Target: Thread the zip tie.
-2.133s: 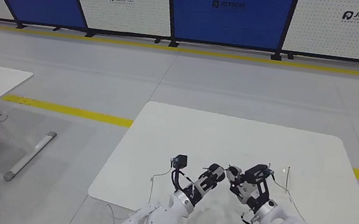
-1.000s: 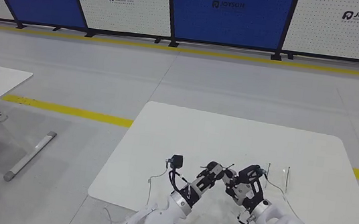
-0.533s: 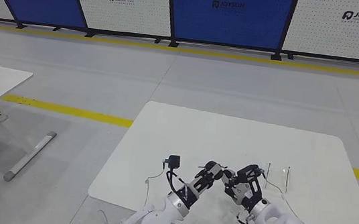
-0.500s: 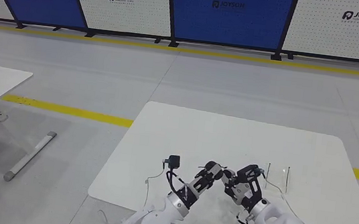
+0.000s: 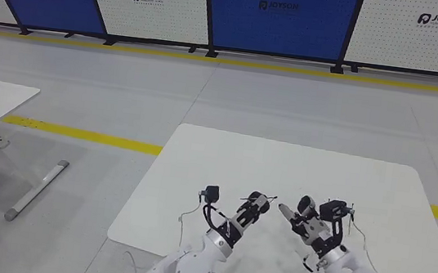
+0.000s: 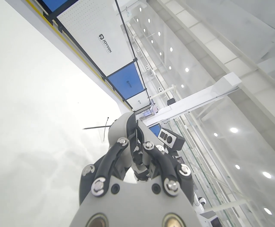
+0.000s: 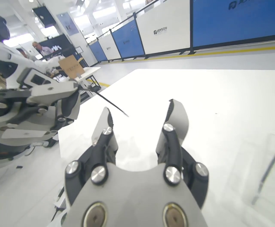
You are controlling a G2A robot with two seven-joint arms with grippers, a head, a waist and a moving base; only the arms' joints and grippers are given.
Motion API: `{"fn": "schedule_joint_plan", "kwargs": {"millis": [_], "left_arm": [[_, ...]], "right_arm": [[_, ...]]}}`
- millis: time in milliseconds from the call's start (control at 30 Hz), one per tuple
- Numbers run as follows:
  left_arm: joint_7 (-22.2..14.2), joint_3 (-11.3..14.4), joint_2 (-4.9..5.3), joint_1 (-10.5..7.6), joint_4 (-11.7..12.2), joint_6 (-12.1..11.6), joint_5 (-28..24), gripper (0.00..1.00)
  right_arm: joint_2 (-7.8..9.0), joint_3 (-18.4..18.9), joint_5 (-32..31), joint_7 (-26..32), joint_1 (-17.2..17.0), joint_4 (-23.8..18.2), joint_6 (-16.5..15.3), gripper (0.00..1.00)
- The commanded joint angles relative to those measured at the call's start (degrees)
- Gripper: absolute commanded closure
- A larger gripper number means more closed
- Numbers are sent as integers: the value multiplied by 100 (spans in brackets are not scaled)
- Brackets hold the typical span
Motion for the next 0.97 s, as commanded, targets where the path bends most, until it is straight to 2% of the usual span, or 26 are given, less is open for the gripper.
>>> {"fn": "schedule_joint_plan", "kwargs": {"millis": [0, 167, 267, 400, 533, 633, 933], "left_arm": [[4, 4, -8, -28, 13, 39, -46, 100], [55, 41, -30, -89, 61, 149, -53, 100], [213, 57, -48, -108, 102, 215, -11, 100], [428, 27, -65, -61, 186, 175, -93, 100], [736, -174, -56, 70, 253, 47, -207, 100], [884, -245, -64, 108, 332, 19, -288, 100], [924, -252, -69, 129, 347, -18, -312, 100]], "right_arm": [[48, 259, 385, -256, -188, -133, 0, 0], [225, 864, 1387, -685, -674, -554, 0, 0], [343, 1295, 2036, -894, -963, -716, 0, 0], [442, 1756, 2676, -1190, -1273, -760, 0, 0], [481, 2093, 3359, -1339, -1460, -685, 0, 0], [481, 2188, 3667, -1238, -1454, -599, 0, 0], [481, 2195, 3682, -1213, -1443, -592, 0, 0]]}}
